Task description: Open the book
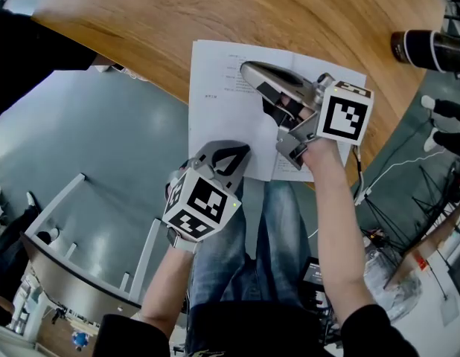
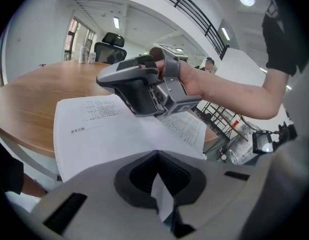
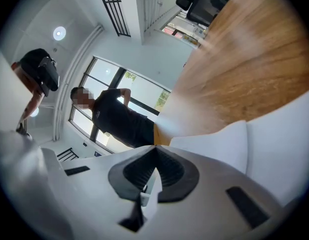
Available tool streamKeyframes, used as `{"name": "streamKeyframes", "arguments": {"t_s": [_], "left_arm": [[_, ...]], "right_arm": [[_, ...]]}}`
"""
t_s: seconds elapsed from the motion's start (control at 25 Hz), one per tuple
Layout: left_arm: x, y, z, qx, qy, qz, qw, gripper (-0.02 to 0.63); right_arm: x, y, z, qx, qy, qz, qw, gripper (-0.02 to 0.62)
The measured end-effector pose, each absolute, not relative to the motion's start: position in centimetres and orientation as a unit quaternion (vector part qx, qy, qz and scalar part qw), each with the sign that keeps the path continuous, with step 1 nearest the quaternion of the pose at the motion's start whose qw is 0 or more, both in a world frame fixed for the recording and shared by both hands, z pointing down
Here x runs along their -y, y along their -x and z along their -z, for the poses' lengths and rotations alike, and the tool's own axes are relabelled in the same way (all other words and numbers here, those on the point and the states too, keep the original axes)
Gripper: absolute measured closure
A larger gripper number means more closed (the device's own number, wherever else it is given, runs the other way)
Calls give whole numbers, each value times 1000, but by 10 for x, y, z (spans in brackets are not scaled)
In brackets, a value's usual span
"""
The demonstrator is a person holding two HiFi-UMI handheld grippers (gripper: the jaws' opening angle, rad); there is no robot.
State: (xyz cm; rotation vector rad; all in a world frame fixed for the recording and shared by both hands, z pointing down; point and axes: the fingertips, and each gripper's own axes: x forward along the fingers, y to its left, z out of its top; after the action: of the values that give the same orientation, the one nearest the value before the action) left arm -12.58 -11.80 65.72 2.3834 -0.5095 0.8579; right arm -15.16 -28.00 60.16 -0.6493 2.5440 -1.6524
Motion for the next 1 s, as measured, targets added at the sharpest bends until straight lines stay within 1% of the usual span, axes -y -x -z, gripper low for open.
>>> {"name": "streamKeyframes", "arguments": {"t_s": [0.2,0.52,0.84,1.0], "left_arm": [[128,126,-667,195,-884,-321,278,600],[117,125,-655,206,-887,-305,279,600],[118,126,-659,218,-889,-304,266,600],[117,127,-651,233,-886,-316,246,600]], "right_arm": [[261,144,-613,-817,214,534,24,609],[198,143,-600,-807,190,558,40,609],[147,143,-605,-794,175,579,53,609],[142,147,-595,-814,170,554,36,608]]}}
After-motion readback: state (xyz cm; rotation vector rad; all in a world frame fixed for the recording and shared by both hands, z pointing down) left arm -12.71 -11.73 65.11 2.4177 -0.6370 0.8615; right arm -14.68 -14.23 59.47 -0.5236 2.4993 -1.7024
